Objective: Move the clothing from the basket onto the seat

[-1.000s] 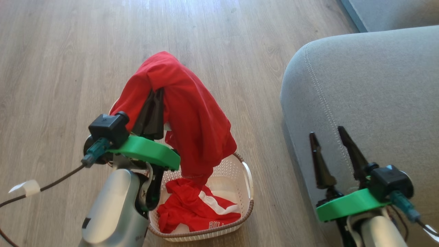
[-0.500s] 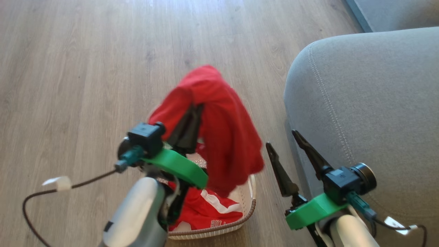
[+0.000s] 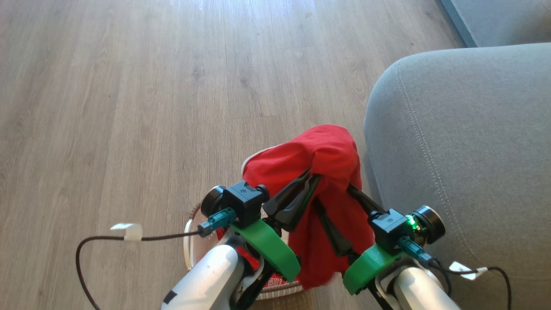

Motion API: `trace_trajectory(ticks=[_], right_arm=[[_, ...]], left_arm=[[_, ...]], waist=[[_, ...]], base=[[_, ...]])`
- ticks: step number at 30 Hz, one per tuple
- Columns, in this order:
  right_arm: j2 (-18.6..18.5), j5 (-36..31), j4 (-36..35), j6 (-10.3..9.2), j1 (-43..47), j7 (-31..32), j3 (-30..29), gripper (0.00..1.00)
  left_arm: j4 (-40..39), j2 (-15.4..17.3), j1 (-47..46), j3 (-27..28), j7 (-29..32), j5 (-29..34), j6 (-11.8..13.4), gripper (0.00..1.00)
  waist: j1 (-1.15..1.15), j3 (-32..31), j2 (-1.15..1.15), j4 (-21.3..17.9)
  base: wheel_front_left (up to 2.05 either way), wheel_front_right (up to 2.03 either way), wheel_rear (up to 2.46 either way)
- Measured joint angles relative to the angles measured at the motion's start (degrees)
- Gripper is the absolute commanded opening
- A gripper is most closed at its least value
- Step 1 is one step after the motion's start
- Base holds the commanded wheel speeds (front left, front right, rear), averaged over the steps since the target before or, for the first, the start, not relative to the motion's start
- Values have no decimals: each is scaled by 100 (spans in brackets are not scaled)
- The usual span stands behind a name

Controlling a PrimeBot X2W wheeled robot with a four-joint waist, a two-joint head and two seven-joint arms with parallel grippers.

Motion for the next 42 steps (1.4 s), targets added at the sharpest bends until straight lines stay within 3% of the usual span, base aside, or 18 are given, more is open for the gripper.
trace_trajectory(ticks=[8, 24, 25, 26, 42], right_arm=[[-11, -287, 521, 0, -102, 0, 0, 100], [-19, -360, 758, 0, -365, 1, 133, 100], [-19, -305, 715, 0, -365, 1, 132, 39], [-18, -232, 669, 0, -365, 1, 123, 0], [-18, 334, -132, 0, -219, 8, -697, 0]], left_arm=[[0, 18, -7, -176, 0, 2, -54, 0], [13, 197, -247, -1217, 0, -281, -98, 0], [13, 200, -247, -1229, 0, -312, -99, 0], [13, 207, -248, -1241, 0, -319, -99, 0], [5, 235, -104, -1007, -18, -424, -99, 0]], waist=[[0, -2, 0, 2], [0, -27, 0, 157], [0, -31, 0, 169], [0, -35, 0, 180], [0, -63, 0, 206]], base=[[0, 0, 0], [0, 0, 0], [0, 0, 0], [0, 0, 0], [0, 0, 0]])
